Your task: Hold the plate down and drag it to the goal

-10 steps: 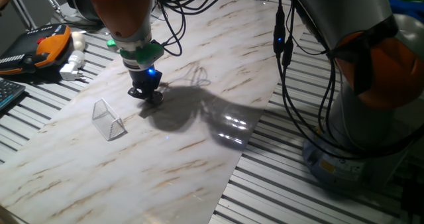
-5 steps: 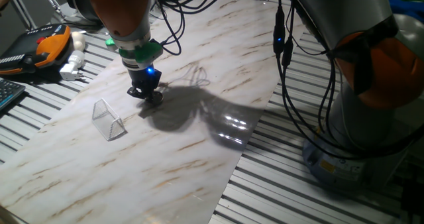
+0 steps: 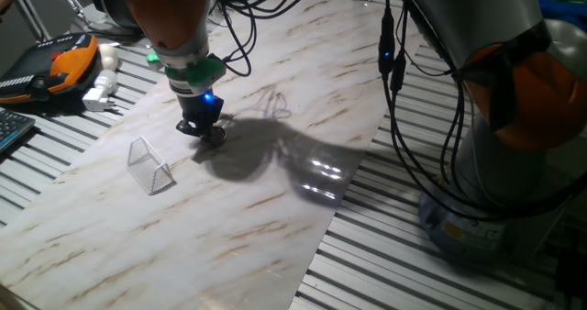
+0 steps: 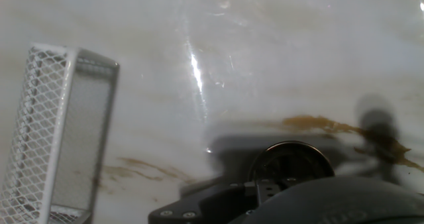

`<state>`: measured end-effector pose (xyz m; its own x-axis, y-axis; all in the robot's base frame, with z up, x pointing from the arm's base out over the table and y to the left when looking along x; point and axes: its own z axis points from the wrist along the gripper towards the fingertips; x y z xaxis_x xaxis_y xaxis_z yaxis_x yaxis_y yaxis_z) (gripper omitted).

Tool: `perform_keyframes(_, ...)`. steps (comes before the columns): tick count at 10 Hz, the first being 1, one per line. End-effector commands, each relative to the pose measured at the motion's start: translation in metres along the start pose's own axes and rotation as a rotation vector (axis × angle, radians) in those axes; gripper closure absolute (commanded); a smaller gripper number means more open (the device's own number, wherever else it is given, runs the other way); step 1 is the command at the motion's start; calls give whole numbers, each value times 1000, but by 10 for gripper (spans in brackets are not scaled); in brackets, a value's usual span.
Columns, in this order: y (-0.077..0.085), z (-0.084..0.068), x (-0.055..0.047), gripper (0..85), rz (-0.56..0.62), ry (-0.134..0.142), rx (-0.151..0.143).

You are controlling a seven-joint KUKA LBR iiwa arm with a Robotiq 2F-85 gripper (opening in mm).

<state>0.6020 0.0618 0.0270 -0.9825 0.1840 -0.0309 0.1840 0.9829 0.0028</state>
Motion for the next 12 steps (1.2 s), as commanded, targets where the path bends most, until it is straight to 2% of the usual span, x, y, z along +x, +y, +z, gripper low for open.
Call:
perform_keyframes(1, 0, 0, 0, 850, 0, 0, -1)
perform_keyframes(3, 0, 0, 0, 850, 5, -7, -3)
perform_keyframes(6, 0, 0, 0, 850, -6, -4, -4)
perform_keyframes(8, 0, 0, 0, 850, -21, 8, -9)
perform_keyframes(9, 0, 0, 0, 850, -34, 9, 0)
perform_keyframes(12, 0, 0, 0, 850, -77, -1, -6)
